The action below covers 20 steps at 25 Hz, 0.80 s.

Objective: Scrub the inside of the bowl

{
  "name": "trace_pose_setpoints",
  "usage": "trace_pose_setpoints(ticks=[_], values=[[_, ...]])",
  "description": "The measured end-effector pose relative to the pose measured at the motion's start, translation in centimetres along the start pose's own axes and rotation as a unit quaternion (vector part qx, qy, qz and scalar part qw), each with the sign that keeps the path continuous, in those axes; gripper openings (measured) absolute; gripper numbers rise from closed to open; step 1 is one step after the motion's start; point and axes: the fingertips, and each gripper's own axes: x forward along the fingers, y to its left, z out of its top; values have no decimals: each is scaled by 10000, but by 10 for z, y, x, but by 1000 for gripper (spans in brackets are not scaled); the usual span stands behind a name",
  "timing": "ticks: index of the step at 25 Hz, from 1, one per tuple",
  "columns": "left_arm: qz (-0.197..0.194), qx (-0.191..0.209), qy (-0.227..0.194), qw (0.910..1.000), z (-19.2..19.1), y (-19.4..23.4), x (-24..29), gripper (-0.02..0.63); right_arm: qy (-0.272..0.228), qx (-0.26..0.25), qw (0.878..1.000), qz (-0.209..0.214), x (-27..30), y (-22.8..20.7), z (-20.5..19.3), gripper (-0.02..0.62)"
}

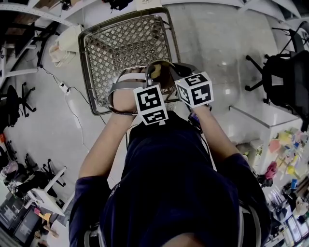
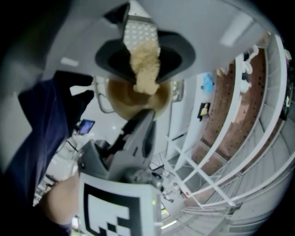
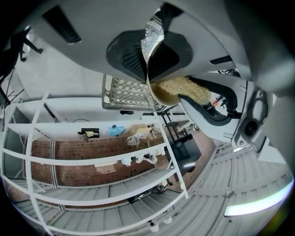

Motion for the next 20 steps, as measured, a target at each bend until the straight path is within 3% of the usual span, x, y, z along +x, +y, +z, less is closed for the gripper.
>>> trace_pose_setpoints(ticks=[5,9,13,17,20], values=[[-607,11,26,9981,4,-27,4,118,31,-39,10000,-38,2,-1,1,15],[-914,-276,-445,9944,16,-30,1,120,29,-39,10000,-3,2,3,1,15],[-574,-291,-664,9957,21,-14,-2,120,44,-157,9998,104,4,15,0,14],[-68,-253,-456,9986,8,6,-3,120,47,-113,9999,82,4,12,0,14],[-197,-188,-219,9994,-4,2,0,120,51,-78,9999,38,4,5,1,15]])
